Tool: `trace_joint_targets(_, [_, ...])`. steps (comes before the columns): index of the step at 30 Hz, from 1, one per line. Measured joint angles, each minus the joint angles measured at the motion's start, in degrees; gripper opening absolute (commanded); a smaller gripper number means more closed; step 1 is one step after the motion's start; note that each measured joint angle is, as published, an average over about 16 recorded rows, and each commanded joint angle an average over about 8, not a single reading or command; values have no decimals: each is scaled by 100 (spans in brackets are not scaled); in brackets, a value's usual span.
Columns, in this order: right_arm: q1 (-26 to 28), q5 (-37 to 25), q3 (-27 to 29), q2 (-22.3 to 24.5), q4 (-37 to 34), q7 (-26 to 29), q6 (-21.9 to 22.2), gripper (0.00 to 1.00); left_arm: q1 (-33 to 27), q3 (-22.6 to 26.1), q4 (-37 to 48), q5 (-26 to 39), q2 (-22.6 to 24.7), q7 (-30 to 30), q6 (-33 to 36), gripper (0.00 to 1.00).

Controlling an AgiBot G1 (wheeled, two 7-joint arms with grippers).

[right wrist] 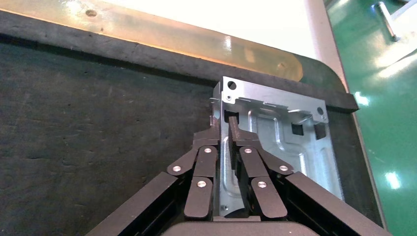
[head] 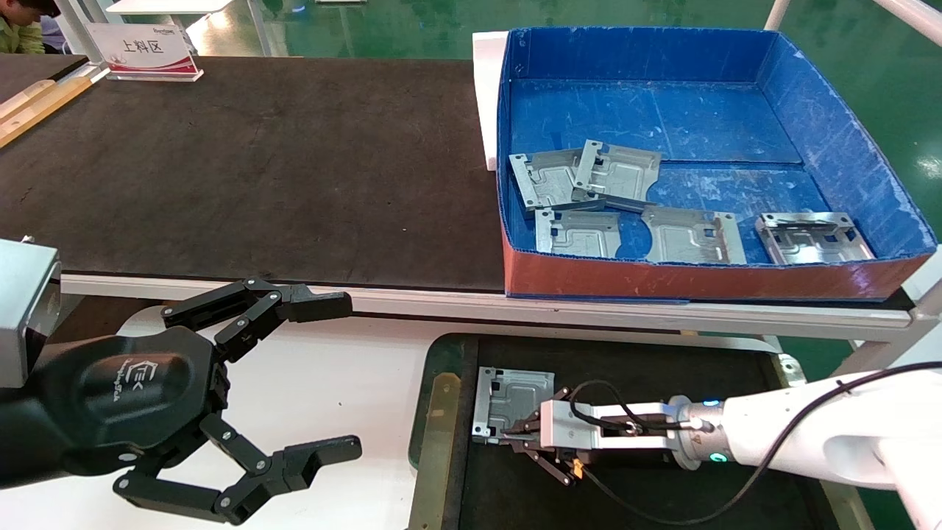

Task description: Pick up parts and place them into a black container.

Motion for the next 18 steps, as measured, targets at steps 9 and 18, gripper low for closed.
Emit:
trace_joint_targets(9, [56,112,59,163,84,-31,-272,100,0,0,0,0,0,0,0,100])
trace_joint_targets(18, [68,462,236,571,697,145,-887,100,0,0,0,0,0,0,0,100])
